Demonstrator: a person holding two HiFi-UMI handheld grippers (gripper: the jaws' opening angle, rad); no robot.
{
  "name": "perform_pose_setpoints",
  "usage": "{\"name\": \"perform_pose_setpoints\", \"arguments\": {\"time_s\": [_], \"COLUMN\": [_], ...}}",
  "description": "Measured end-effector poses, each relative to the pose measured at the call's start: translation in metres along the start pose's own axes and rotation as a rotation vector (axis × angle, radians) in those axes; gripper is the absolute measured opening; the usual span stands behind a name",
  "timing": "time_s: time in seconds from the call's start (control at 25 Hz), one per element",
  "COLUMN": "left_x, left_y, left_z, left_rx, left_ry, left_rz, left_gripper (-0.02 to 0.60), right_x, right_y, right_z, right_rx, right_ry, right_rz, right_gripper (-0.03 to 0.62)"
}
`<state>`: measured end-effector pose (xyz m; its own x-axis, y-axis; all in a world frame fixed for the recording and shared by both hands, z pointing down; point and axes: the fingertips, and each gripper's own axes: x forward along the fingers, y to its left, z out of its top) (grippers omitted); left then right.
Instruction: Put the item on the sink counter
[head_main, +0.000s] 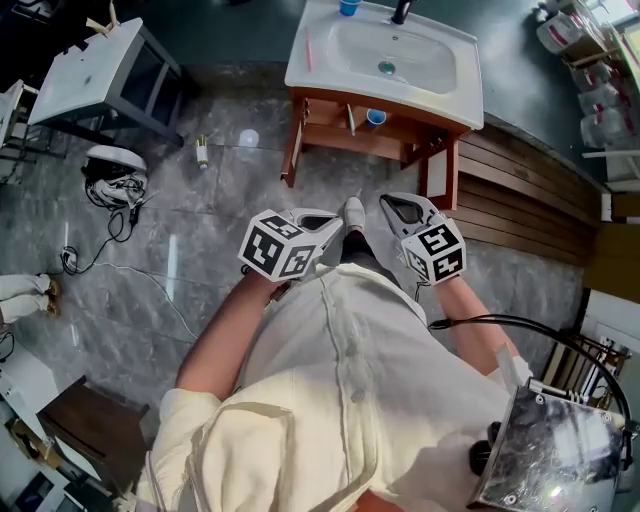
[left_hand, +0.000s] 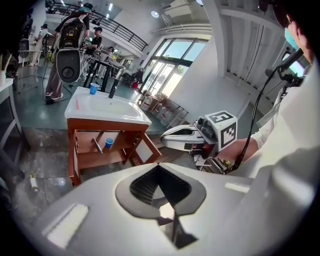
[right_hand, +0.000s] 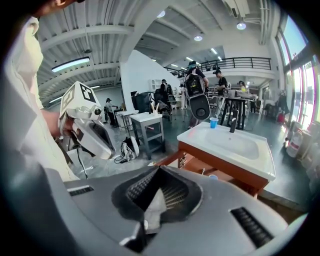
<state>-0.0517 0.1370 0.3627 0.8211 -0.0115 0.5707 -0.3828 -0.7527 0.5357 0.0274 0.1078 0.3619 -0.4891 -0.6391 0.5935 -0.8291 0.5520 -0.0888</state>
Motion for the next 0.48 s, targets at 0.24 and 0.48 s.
{"name": "perform_pose_setpoints", "arguments": {"time_s": [0.24,0.48], "left_x": [0.0008,0.0048], "left_y": [0.0027,0.0048], "left_z": [0.0040,0.0039], "left_rx": [0.002,-0.003], "left_ry": [-0.001,0.006], "left_rz": [0.006,0.003], "left_gripper": [0.005,0.005], "right_x": [0.0043,0.0068], "right_y": [-0.0015,-0.0038], "right_z": [0.0035,0.0029], "right_rx": [-0.008,-0.005], "right_ry": [-0.001,0.001], "right_rz": [0.007,0.010], "right_gripper": [0.005,0.005]}}
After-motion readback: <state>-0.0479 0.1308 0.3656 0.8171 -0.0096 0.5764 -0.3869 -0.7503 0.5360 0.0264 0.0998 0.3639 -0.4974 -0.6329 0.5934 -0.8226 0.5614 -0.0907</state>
